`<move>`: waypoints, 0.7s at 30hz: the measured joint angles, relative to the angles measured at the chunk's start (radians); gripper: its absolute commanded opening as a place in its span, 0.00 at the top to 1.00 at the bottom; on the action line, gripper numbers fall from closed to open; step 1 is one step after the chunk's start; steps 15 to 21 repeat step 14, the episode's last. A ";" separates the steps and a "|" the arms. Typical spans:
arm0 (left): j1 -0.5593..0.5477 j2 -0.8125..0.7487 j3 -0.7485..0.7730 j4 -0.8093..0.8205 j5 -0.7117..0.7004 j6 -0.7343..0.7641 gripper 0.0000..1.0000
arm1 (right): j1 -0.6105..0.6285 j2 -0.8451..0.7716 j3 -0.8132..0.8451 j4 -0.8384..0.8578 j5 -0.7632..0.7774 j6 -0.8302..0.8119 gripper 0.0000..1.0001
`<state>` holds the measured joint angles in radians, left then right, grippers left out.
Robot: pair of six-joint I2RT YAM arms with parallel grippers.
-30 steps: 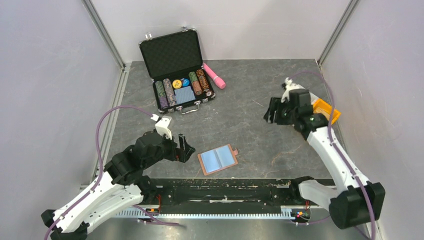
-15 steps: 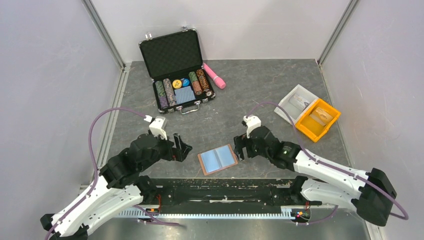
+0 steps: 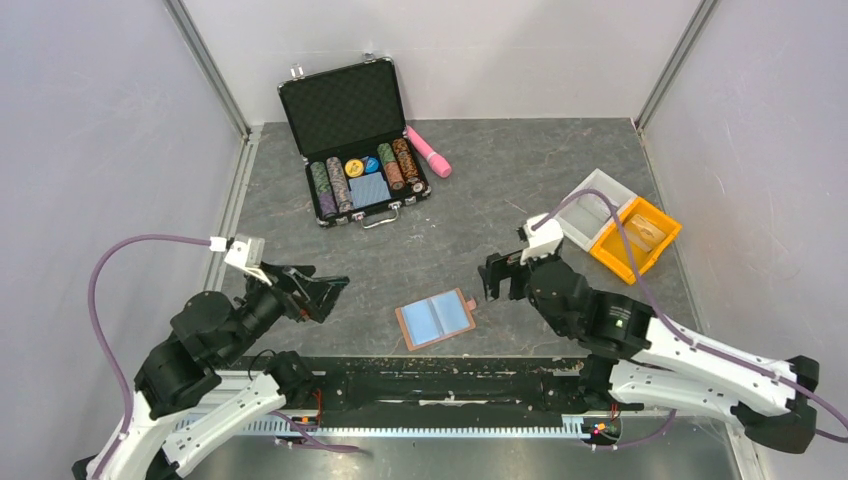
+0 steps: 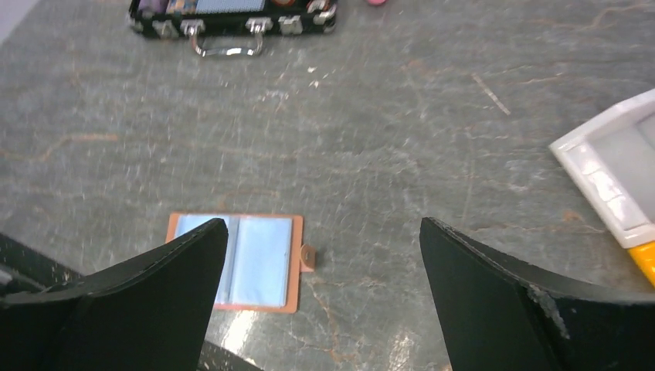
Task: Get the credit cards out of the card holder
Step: Reset both arms
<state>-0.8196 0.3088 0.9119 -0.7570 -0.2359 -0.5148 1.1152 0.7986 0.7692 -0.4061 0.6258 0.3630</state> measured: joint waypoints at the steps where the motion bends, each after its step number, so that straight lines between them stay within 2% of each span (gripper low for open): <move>1: 0.000 -0.005 0.006 -0.002 -0.001 0.001 0.00 | 0.000 -0.022 0.001 -0.001 0.022 0.000 0.02; 9: 0.000 -0.023 0.013 -0.024 -0.010 0.004 0.00 | 0.000 -0.071 0.019 -0.007 0.108 0.004 0.02; 21: 0.000 -0.034 0.013 -0.031 -0.017 0.005 0.00 | 0.000 -0.070 0.020 -0.006 0.113 0.005 0.02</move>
